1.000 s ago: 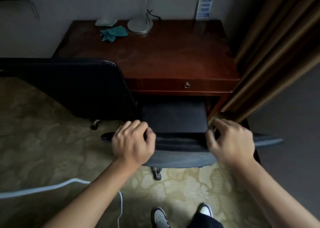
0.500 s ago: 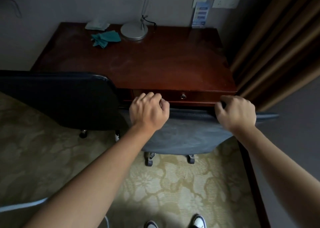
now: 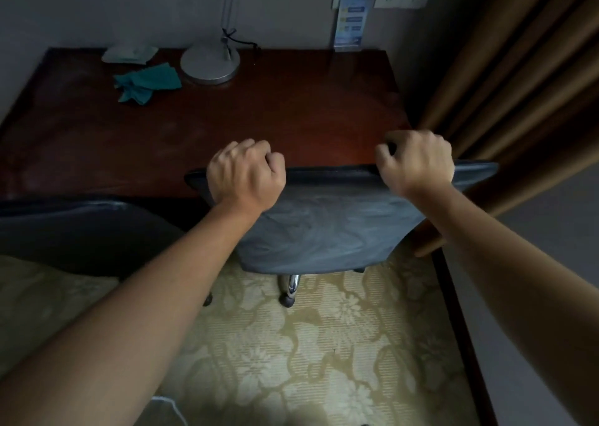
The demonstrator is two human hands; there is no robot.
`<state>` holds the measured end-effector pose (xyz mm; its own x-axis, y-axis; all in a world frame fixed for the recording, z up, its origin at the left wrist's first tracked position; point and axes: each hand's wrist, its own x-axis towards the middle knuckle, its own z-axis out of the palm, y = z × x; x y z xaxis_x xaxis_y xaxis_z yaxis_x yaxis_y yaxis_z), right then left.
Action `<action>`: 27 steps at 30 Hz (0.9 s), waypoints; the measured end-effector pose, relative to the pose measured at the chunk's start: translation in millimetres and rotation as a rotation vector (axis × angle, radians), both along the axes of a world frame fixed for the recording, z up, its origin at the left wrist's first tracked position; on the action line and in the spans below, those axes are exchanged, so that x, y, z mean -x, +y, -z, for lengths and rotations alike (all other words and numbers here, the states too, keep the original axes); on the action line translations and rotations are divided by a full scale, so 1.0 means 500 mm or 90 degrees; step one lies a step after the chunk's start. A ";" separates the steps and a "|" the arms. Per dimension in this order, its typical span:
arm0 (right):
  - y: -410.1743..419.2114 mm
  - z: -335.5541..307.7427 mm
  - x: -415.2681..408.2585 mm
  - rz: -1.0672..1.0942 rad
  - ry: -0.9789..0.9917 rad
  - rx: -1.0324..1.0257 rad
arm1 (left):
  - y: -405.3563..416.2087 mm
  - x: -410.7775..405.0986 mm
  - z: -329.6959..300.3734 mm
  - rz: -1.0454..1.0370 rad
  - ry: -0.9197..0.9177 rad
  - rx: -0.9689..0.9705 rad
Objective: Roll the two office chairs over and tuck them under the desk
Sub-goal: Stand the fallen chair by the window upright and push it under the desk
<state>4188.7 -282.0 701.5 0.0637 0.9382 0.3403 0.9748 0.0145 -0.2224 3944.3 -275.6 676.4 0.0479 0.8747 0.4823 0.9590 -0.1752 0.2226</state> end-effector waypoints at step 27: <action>0.008 0.014 -0.011 -0.031 -0.030 0.074 | -0.017 0.003 0.005 -0.005 -0.017 -0.033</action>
<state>4194.0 -278.2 694.6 0.0040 0.9731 0.2303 0.9832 0.0382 -0.1786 3942.6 -284.0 673.9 0.0279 0.8485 0.5285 0.9543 -0.1800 0.2385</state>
